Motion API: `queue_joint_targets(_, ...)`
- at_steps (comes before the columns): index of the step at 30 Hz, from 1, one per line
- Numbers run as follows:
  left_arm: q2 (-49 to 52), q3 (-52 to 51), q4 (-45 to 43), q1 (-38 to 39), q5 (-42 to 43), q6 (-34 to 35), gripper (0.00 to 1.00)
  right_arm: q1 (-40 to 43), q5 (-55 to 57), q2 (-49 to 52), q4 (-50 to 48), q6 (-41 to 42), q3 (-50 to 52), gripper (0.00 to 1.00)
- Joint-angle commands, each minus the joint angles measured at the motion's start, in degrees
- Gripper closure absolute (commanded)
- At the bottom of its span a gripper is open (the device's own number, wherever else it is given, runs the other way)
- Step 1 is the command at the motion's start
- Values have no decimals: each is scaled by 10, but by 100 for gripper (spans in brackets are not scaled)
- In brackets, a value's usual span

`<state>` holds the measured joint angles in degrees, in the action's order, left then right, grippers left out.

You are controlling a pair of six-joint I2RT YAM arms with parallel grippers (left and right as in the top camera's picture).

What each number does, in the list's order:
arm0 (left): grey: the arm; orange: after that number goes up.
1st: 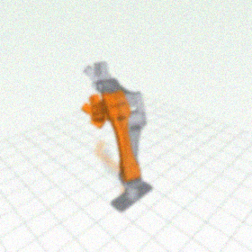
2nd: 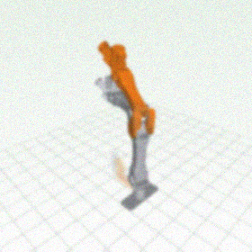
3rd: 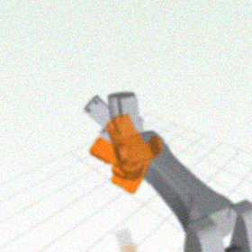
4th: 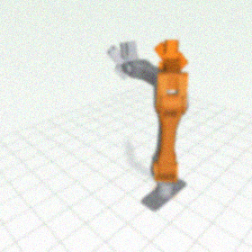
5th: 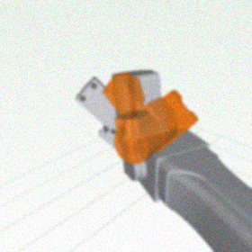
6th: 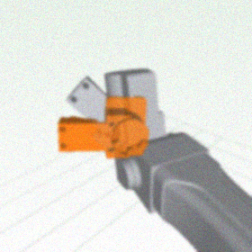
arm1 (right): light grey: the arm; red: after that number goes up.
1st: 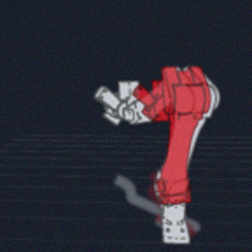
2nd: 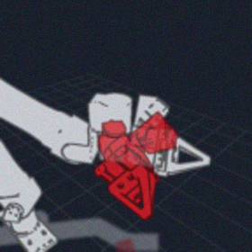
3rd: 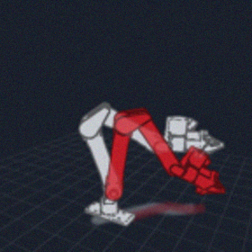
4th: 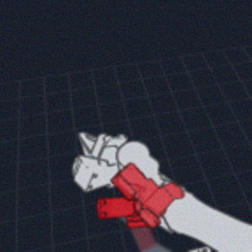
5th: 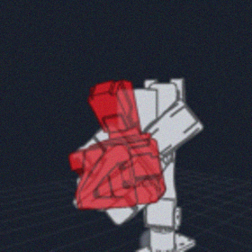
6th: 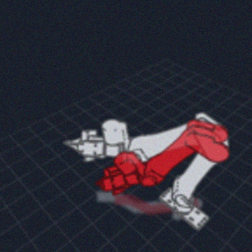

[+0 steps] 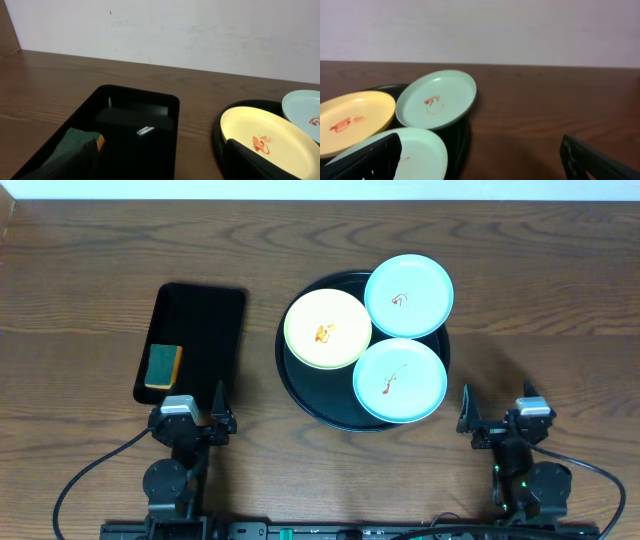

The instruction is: Clean dirty plates on tray and stack at the side

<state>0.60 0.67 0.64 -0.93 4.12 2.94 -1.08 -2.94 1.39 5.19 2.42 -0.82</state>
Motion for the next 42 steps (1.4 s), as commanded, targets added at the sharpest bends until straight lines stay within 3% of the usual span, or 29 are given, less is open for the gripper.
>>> queue_joint_targets(1,1,-4,7,-2,8,-5,19,5,4,25,26,14,-35,1)
queue_joint_targets(8,1,-2,1,-2,19,64,19,5,14,148,90,23,-138,1)
queue_joint_targets(15,41,61,86,-2,18,73,19,5,9,300,150,53,-256,1)
queue_joint_targets(26,337,313,235,-2,19,39,19,5,-35,515,290,37,-432,1)
queue_joint_targets(34,536,548,467,-2,7,-19,19,5,-99,538,282,31,-446,1)
queue_joint_targets(42,562,579,465,-7,28,-18,19,5,-100,538,283,26,-446,1)
